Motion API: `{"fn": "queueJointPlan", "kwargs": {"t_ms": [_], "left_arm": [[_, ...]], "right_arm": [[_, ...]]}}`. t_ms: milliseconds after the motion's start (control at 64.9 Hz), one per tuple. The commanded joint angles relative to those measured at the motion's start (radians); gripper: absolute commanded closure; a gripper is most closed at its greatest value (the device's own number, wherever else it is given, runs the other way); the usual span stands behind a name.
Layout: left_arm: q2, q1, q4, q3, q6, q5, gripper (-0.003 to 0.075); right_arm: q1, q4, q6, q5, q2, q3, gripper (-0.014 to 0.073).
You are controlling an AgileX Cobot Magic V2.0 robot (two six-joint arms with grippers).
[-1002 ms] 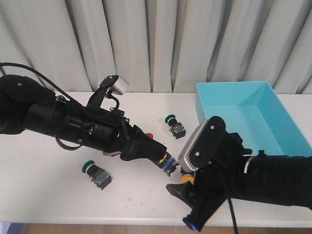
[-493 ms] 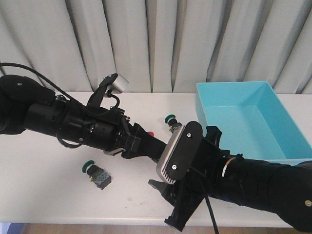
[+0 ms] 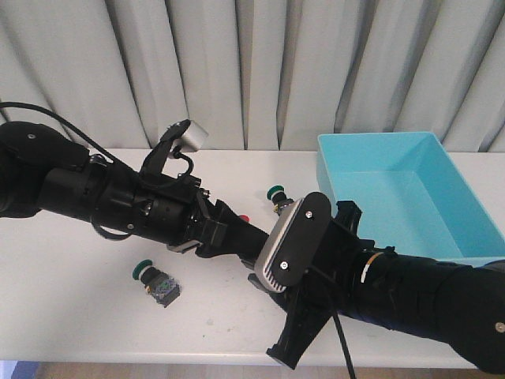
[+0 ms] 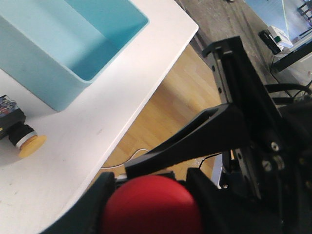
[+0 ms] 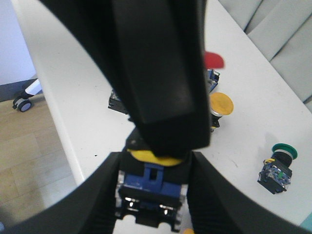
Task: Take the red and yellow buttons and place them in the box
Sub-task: 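Bring the right gripper to the red button and grasp it, then open the left gripper and carry the red button into the box with the right gripper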
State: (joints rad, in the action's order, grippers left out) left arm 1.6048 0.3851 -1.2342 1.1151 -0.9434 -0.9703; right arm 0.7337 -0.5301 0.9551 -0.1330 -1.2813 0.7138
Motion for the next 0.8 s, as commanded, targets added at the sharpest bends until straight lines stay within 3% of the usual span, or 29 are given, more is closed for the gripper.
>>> {"fn": "queueJointPlan", "kwargs": {"t_ms": [0,154,431,647,786], "left_arm": [[-0.038,0.003,-0.08,0.023,0.001,-0.016,0.0534],[-0.038,0.003,-0.08,0.023,0.001,-0.015,0.0464],[-0.038,0.003,-0.032,0.024,-0.035,-0.017,0.0185],[-0.038,0.003,0.065,0.024,-0.034,0.011,0.0155],[-0.038,0.003,0.09,0.024,-0.034,0.011,0.0155]], "right_arm": [[0.001,-0.001,0.011,0.029,0.02,0.031,0.0409],[0.001,-0.002,0.009,0.029,0.02,0.031,0.0421],[0.001,-0.009,0.008,0.014,0.02,0.031,0.0419],[-0.002,-0.023,0.006,0.0,0.02,0.031,0.0416],[-0.065,-0.023,-0.038,-0.011,0.02,0.031,0.0414]]}}
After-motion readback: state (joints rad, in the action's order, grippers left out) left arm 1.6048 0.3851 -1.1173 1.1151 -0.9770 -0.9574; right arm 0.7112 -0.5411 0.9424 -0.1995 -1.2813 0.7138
